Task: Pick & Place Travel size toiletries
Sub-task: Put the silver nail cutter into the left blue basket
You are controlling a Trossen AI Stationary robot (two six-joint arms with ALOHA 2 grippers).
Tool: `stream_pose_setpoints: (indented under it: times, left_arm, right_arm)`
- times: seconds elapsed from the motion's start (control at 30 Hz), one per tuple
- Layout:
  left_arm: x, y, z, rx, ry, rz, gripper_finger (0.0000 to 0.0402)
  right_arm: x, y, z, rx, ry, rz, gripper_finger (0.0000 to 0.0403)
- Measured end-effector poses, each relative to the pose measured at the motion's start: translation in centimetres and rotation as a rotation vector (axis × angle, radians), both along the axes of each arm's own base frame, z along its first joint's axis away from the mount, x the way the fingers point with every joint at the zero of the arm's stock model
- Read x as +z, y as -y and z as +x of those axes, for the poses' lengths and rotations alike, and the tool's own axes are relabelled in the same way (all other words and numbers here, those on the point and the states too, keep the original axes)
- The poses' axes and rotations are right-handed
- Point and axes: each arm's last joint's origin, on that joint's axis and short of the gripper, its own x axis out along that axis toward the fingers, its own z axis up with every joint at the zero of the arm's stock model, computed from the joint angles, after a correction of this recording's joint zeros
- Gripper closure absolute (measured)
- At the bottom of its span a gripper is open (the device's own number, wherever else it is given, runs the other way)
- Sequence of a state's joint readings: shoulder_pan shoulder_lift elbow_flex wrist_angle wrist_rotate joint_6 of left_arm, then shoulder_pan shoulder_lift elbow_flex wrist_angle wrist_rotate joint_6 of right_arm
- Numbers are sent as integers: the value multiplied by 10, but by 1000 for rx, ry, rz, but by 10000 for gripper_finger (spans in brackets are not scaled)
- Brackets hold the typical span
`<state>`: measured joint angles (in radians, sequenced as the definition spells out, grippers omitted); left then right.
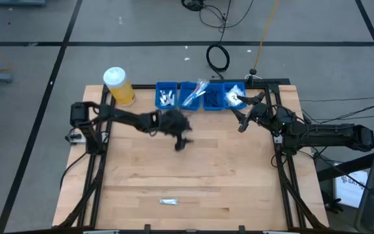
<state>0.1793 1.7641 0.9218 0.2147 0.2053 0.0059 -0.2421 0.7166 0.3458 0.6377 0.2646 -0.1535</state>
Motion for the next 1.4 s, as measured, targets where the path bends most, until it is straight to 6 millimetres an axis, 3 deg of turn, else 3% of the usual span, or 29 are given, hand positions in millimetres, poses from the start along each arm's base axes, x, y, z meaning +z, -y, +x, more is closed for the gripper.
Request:
stream_pose_setpoints:
  times: [0.17,0.3,0.47,0.67,0.9,1.1,1.4]
  left_arm:
    - [-10,68,-4,-239,-131,30,114]
    - [-16,119,-14,-328,-208,64,114]
    - [-22,166,-35,-323,-333,48,113]
    - [-26,208,-59,-323,-434,-27,112]
    - [-16,234,-66,-269,-446,-48,124]
    - [-3,242,-61,-249,-425,-48,149]
    - [-4,251,-69,-246,-469,-95,162]
  right_arm:
    - [0,0,0,0,0,0,147]
    - [0,0,0,1,4,7,147]
    - [0,0,0,2,5,9,147]
    - [0,0,0,2,5,10,147]
    - [0,0,0,2,6,10,147]
    - [0,0,0,4,10,19,147]
    - [0,0,0,5,13,25,147]
